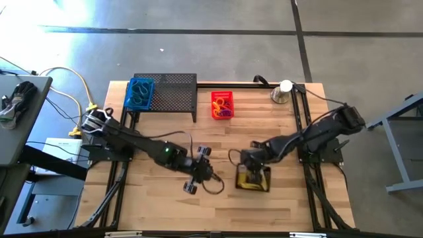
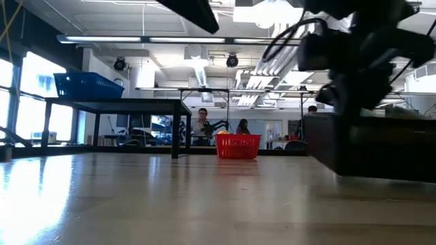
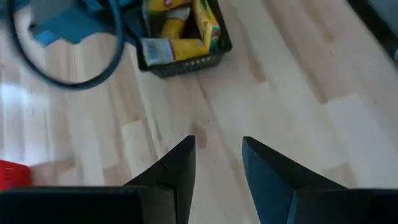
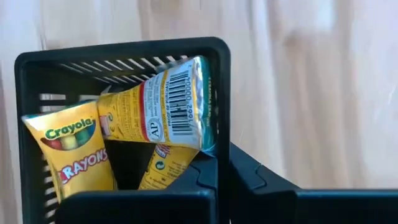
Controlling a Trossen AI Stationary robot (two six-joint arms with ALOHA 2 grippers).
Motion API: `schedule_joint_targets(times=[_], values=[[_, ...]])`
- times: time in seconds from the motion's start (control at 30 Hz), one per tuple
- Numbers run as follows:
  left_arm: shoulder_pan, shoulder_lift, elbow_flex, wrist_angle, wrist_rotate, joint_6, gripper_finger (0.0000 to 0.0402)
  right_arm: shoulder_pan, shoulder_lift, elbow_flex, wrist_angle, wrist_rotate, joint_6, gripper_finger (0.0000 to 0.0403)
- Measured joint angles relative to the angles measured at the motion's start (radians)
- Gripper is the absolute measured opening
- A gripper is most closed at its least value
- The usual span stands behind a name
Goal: Pick & Place Office Desk Supplies
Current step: Put the black bin containing the crayon boxes on the shelf
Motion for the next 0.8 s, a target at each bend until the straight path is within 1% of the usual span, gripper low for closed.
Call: schedule_joint_targets(times=[0.07, 0.13, 0.27, 0.43, 0.63, 0.8], values=[[0.031, 0.0, 0.0, -0.003, 0.017, 0.053, 0.0124, -0.039, 0.0, 0.0, 0.051, -0.001, -0.052, 0.0003], [0.063, 0.004, 0.001, 0.001, 0.002, 0.115, 0.0124, -0.071, 0.0, 0.0, 0.083, -0.01, -0.094, 0.0003], [0.12, 0.023, 0.002, 0.019, -0.006, 0.242, 0.0124, -0.125, 0.004, 0.0, 0.149, -0.067, -0.157, 0.0003], [0.162, 0.094, 0.001, 0.071, 0.095, 0.354, 0.0124, -0.171, 0.054, 0.0, 0.176, -0.112, -0.175, 0.0003], [0.165, 0.181, 0.0, 0.161, 0.105, 0.524, 0.0124, -0.203, 0.139, 0.002, 0.208, -0.204, -0.176, 0.0003], [0.173, 0.209, 0.0, 0.227, 0.184, 0.617, 0.0124, -0.227, 0.172, 0.0, 0.26, -0.237, -0.178, 0.0003]])
